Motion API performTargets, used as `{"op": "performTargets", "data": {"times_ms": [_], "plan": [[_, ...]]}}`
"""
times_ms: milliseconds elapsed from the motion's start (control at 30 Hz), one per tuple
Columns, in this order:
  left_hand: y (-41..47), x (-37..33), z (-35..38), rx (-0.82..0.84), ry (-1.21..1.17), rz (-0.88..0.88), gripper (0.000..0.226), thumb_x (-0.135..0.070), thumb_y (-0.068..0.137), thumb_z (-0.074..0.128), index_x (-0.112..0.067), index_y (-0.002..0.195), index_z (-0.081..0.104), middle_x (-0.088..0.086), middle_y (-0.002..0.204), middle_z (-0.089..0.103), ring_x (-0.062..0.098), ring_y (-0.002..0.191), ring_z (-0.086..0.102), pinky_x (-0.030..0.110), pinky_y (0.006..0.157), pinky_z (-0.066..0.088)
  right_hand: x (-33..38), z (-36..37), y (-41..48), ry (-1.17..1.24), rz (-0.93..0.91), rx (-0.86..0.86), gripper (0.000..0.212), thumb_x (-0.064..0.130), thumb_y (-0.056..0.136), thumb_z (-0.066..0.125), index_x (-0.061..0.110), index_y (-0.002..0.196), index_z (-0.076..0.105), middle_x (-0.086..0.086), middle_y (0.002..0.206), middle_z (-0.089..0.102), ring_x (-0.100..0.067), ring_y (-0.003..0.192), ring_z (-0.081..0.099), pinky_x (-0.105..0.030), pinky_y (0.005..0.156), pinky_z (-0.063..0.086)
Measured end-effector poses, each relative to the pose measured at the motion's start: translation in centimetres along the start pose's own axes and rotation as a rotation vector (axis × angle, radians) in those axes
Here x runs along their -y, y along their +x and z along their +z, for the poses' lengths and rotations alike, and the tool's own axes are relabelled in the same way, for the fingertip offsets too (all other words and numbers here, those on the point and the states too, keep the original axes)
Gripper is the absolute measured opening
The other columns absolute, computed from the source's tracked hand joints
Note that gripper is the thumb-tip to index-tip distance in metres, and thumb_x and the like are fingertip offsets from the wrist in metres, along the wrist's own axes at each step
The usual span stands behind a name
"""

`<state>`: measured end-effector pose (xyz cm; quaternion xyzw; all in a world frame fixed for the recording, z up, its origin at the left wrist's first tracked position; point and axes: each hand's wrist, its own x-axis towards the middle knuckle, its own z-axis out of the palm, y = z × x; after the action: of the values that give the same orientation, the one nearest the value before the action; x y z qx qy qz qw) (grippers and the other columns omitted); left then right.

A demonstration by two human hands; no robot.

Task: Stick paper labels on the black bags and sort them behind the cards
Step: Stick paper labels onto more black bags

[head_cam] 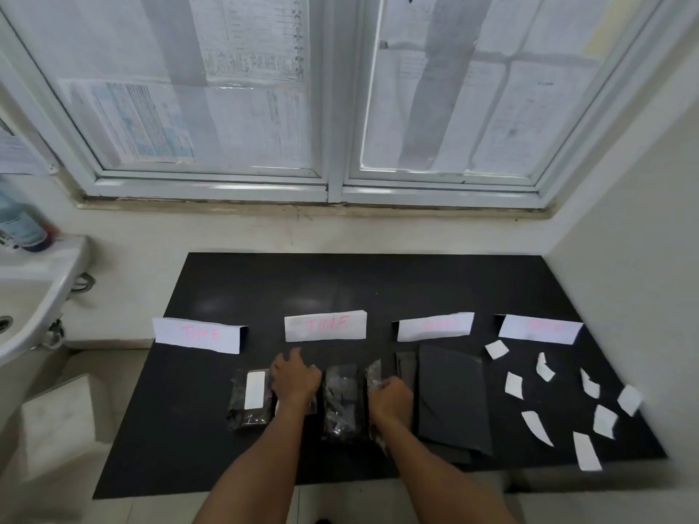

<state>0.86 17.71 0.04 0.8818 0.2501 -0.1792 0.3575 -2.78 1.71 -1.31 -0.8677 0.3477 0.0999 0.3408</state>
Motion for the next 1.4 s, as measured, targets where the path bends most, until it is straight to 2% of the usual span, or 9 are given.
{"op": "performTargets", "data": {"times_ms": [200,467,600,733,833,900,1067,1233,1400], "plan": [[-1.9,-2.4,4.3,0.160,0.048,0.130,0.048,-0.021,0.083,0.055,-0.018,0.130,0.053,0.016,0.133,0.048,0.034,0.124,0.047,0.037,0.103,0.040,-4.4,0.9,0.1,-0.088,0.124,0.145,0.045,0.039,0.091,0.054,-0.001,0.112,0.060,-0.020,0.120,0.063,-0.033,0.110,0.061,-0.035,0.085,0.050],[-2.7,-2.7,6.2,0.161,-0.012,0.159,0.031,-0.016,0.077,0.060,-0.010,0.106,0.067,0.014,0.110,0.067,0.030,0.107,0.060,0.030,0.090,0.048,-4.6,1.5,0.5,-0.078,0.163,0.244,0.036,0.025,0.080,0.068,0.003,0.109,0.065,-0.013,0.114,0.067,-0.027,0.106,0.064,-0.030,0.084,0.054],[-3.3,-3.6,5.1,0.129,-0.059,0.169,0.035,-0.009,0.079,0.061,-0.005,0.114,0.065,0.014,0.114,0.066,0.030,0.106,0.062,0.030,0.089,0.048,-4.5,0.8,0.7,0.045,0.161,0.239,0.030,0.021,0.083,0.064,0.001,0.106,0.066,-0.013,0.109,0.068,-0.029,0.101,0.065,-0.029,0.079,0.051],[-3.5,-5.7,5.7,0.171,-0.191,0.183,0.041,-0.021,0.084,0.066,-0.008,0.122,0.061,0.011,0.120,0.063,0.028,0.111,0.060,0.032,0.096,0.046,-3.8,-2.3,1.4,0.417,0.021,0.282,0.017,0.007,0.080,0.064,0.007,0.094,0.074,-0.008,0.080,0.070,-0.025,0.076,0.065,-0.027,0.064,0.048],[-4.2,-8.7,7.2,0.302,-0.391,0.131,0.013,-0.015,0.087,0.063,-0.008,0.096,0.069,0.017,0.103,0.070,0.026,0.088,0.064,0.037,0.088,0.051,-3.8,-6.0,2.6,0.508,-0.106,0.363,0.018,-0.001,0.080,0.062,0.007,0.092,0.074,-0.008,0.076,0.071,-0.018,0.067,0.064,-0.030,0.062,0.054],[-5.2,-11.0,8.8,0.395,-0.505,0.104,0.011,-0.002,0.087,0.058,-0.005,0.082,0.067,0.022,0.091,0.068,0.027,0.074,0.063,0.041,0.078,0.052,-4.8,-8.4,3.8,0.499,-0.151,0.344,0.018,0.001,0.081,0.063,0.006,0.094,0.074,-0.006,0.081,0.071,-0.014,0.073,0.064,-0.028,0.068,0.054],[-7.6,-15.5,13.9,0.487,-0.681,0.021,0.012,0.002,0.089,0.057,0.003,0.099,0.064,0.019,0.092,0.067,0.031,0.082,0.064,0.040,0.077,0.055,-9.8,-14.0,7.0,0.514,-0.021,0.127,0.023,0.019,0.082,0.071,0.006,0.102,0.073,-0.003,0.091,0.071,-0.013,0.088,0.065,-0.023,0.079,0.050],[-9.7,-18.9,18.9,0.585,-0.638,-0.095,0.011,-0.003,0.091,0.053,-0.008,0.098,0.062,0.013,0.091,0.067,0.026,0.080,0.063,0.037,0.072,0.054,-17.9,-18.9,10.0,0.286,0.210,-0.095,0.017,0.018,0.082,0.066,0.009,0.094,0.074,-0.009,0.101,0.072,-0.026,0.101,0.064,-0.028,0.088,0.047],[-10.4,-21.0,23.5,0.567,-0.559,-0.169,0.014,-0.007,0.091,0.051,-0.012,0.098,0.061,0.010,0.090,0.065,0.024,0.082,0.060,0.039,0.081,0.049,-24.3,-22.3,13.1,0.223,0.450,-0.151,0.034,0.018,0.090,0.053,-0.004,0.116,0.060,-0.020,0.120,0.062,-0.035,0.114,0.057,-0.031,0.091,0.044]]}}
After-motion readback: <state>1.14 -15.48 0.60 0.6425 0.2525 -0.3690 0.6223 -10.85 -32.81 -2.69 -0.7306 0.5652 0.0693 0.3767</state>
